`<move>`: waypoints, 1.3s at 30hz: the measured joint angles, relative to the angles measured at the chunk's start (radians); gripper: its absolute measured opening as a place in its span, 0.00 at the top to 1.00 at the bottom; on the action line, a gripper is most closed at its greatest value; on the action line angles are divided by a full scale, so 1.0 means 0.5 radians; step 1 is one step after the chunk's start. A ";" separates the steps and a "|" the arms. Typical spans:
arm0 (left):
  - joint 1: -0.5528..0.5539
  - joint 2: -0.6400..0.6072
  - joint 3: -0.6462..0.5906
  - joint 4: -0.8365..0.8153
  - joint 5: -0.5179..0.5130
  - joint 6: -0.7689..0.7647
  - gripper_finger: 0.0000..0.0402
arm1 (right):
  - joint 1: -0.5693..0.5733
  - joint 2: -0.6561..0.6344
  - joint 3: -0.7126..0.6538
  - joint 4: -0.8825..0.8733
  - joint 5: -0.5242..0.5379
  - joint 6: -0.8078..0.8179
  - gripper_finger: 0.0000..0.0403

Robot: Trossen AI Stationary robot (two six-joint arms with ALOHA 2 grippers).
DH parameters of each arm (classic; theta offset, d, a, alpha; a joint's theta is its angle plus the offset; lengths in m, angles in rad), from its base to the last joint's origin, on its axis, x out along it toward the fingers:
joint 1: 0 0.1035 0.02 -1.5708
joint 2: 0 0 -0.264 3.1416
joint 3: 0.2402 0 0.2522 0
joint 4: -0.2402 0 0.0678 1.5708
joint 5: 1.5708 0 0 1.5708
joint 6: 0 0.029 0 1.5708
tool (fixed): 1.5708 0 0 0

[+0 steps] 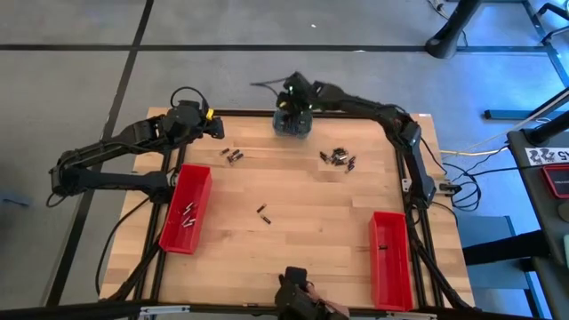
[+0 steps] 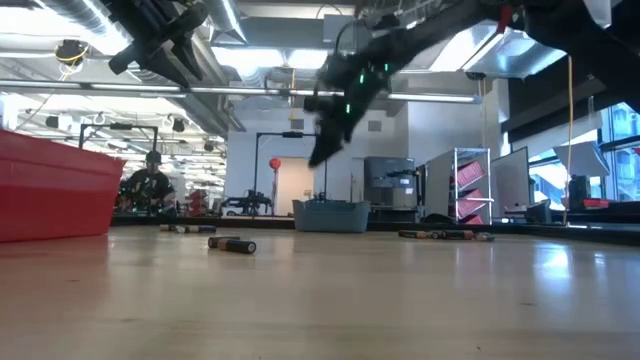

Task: Sort batteries
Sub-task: Put the big brown battery into the blue bin

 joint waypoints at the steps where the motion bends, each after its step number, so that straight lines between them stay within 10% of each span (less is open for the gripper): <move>1: 0.000 0.000 0.000 -0.001 0.000 -0.002 0.68 | -0.010 -0.017 0.079 -0.120 -0.051 0.005 0.58; 14: 0.000 0.000 0.000 0.000 0.000 -0.031 0.68 | -0.103 -0.350 0.392 -1.309 -0.006 -0.151 0.58; 28: 0.000 0.000 0.000 -0.007 0.000 0.033 0.68 | -0.129 -0.821 -1.207 -1.148 -0.394 -0.149 0.58; 39: 0.000 0.000 0.000 -0.011 0.000 0.013 0.68 | 0.016 -0.815 -1.685 -0.444 0.062 -0.159 0.58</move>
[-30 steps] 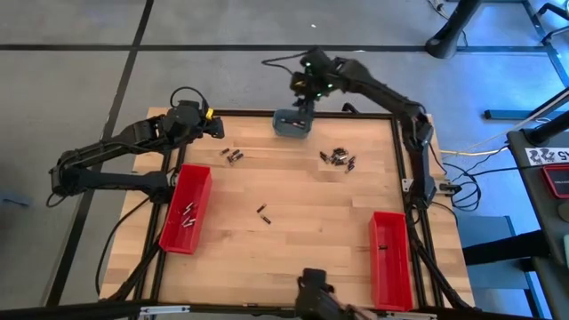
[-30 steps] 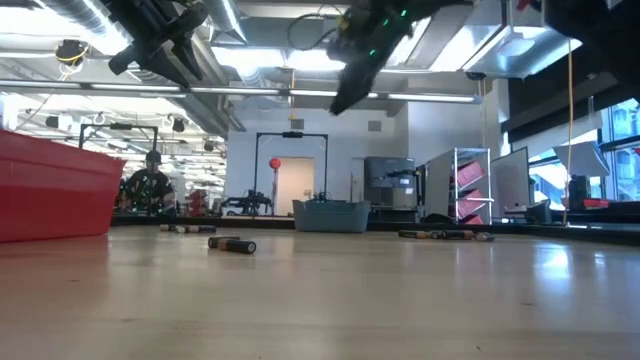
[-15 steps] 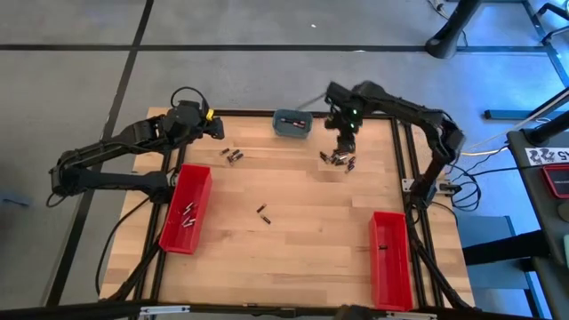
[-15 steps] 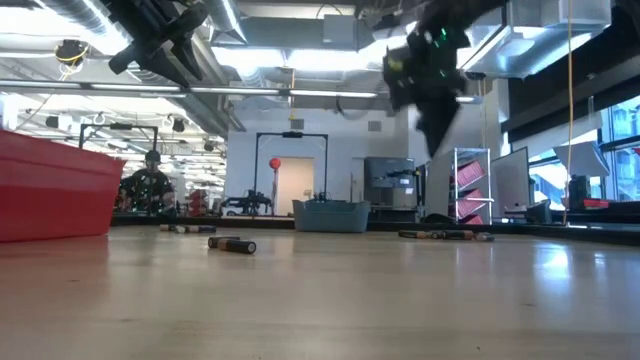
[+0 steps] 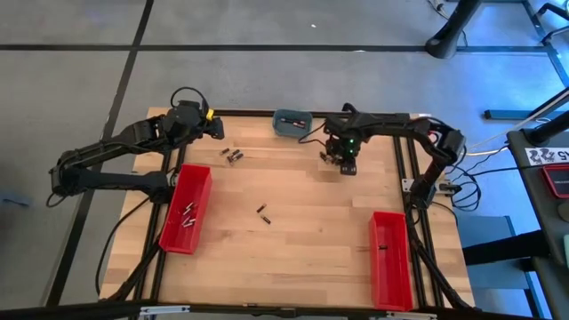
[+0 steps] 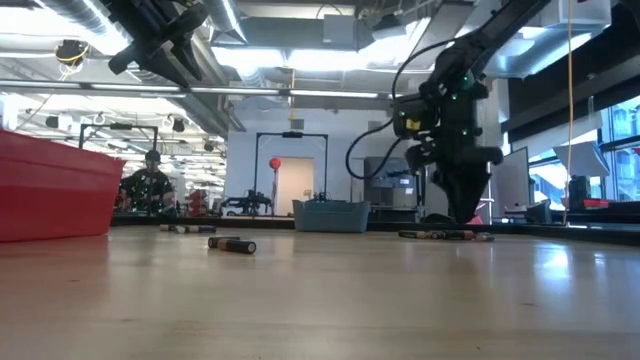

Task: Sort batteries
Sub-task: Put the big brown battery into the blue bin

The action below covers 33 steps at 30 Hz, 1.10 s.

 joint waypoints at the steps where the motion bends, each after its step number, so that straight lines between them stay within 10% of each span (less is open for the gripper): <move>1: 0.000 0.000 0.000 0.001 0.000 0.000 0.68 | 0.010 0.000 -0.021 0.040 0.001 0.001 0.58; 14: 0.000 0.000 0.000 0.002 0.000 -0.031 0.68 | 0.072 -0.013 -0.280 0.381 -0.033 0.253 0.59; 23: 0.001 0.000 0.000 -0.007 -0.001 -0.053 0.68 | 0.079 -0.009 -0.294 0.446 -0.052 0.250 0.91; 33: 0.001 0.000 0.000 -0.005 0.000 -0.053 0.68 | 0.085 -0.017 0.199 -0.013 -0.349 0.250 0.92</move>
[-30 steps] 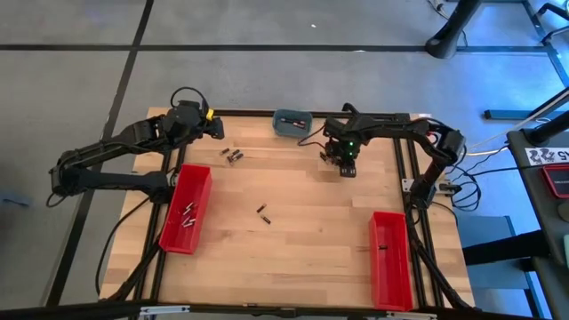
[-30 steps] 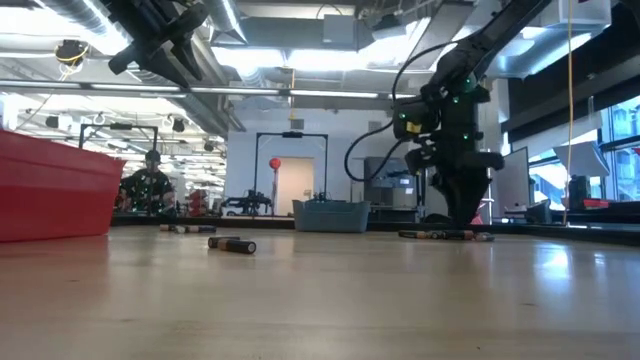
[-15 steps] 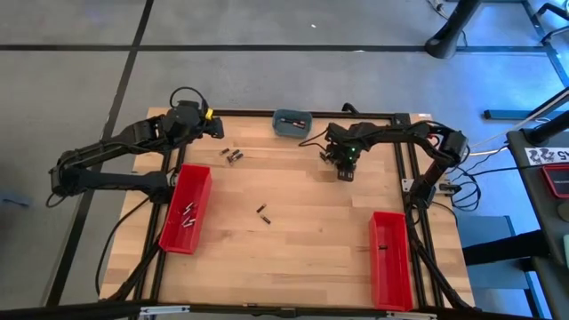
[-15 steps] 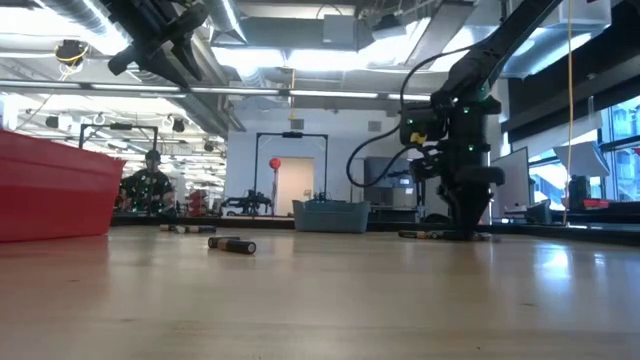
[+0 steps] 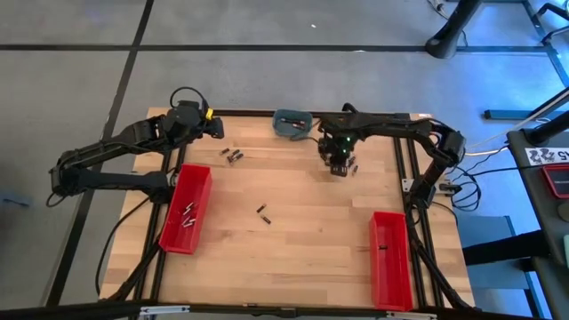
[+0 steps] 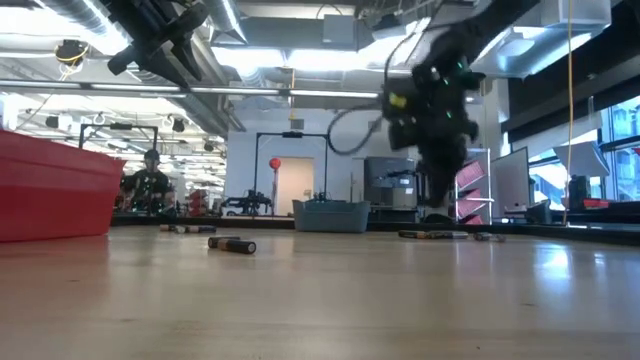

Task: Sort batteries
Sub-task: Put the big brown battery into the blue bin

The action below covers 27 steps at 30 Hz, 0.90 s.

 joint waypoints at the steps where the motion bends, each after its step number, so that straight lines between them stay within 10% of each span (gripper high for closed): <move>1: 0.000 0.000 0.000 0.000 0.000 0.000 0.68 | -0.003 0.000 0.072 -0.048 0.000 -0.002 0.92; 27: 0.000 0.000 0.000 0.002 0.000 0.010 0.68 | -0.120 0.628 1.213 0.694 -0.069 0.161 0.92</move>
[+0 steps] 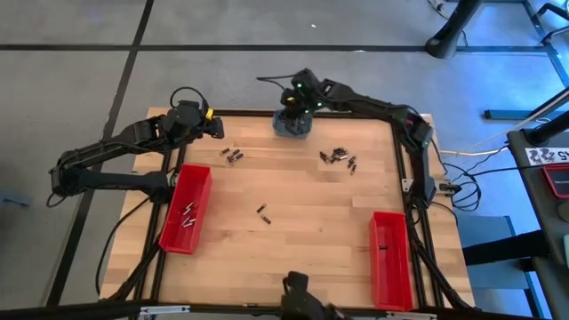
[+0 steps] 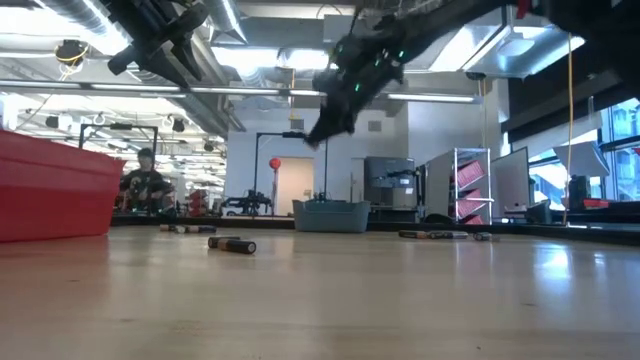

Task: Sort batteries
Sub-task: Put the big brown battery into the blue bin

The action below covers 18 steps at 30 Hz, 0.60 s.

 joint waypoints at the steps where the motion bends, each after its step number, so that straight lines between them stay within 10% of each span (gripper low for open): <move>1: -0.001 0.001 0.000 0.000 0.000 0.000 0.68 | -0.006 0.041 0.000 -0.017 0.027 -0.008 0.92; 18: 0.000 0.001 0.000 0.000 0.000 -0.017 0.68 | -0.031 0.368 0.001 0.035 0.334 -0.058 0.79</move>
